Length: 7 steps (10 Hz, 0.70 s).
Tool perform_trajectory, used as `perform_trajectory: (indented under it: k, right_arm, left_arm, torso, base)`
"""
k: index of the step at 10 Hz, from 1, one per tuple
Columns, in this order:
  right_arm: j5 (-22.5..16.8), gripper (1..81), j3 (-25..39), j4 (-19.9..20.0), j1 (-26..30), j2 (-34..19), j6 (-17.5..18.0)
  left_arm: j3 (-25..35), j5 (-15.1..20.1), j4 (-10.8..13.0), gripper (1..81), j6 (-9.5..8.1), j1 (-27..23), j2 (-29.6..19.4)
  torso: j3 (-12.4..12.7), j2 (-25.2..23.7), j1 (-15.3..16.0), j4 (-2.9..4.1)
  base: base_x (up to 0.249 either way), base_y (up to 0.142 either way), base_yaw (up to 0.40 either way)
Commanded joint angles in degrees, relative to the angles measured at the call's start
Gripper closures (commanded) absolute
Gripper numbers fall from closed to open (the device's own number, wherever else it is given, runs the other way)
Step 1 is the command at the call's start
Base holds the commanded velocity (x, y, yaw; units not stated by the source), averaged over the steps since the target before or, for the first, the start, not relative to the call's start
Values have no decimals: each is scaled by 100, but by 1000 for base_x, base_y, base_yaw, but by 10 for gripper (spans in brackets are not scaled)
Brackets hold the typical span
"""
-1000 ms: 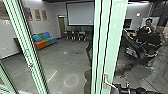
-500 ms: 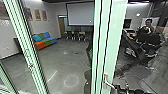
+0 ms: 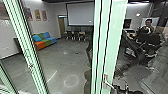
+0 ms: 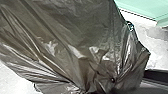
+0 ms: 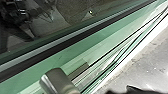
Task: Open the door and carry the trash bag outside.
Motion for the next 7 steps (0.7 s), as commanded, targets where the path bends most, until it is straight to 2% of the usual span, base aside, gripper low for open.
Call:
perform_trajectory:
  k: [1, 2, 4, 7]
  right_arm:
    - [-891, 10, -71, -98, -348, -59, 142]
    - [-891, 10, -80, -98, -348, -41, 142]
    - [-891, 10, -80, -98, -339, -41, 142]
    - [-891, 10, -124, -98, -304, -49, 142]
  left_arm:
    - [39, 344, 1, 811, 2, -275, -70]
    - [39, 344, -8, 811, 2, -275, -88]
    - [39, 344, -8, 811, 1, -275, -88]
    - [39, 344, -8, 811, 2, -275, -96]
  torso:
    - [0, 0, 0, 0]
    - [-222, 0, 0, 0]
    - [-373, -2, 0, 0]
    - [-829, -7, -2, 0]
  base:
    - [0, 0, 0]
    - [0, 0, 0]
    - [0, 0, 0]
    - [0, 0, 0]
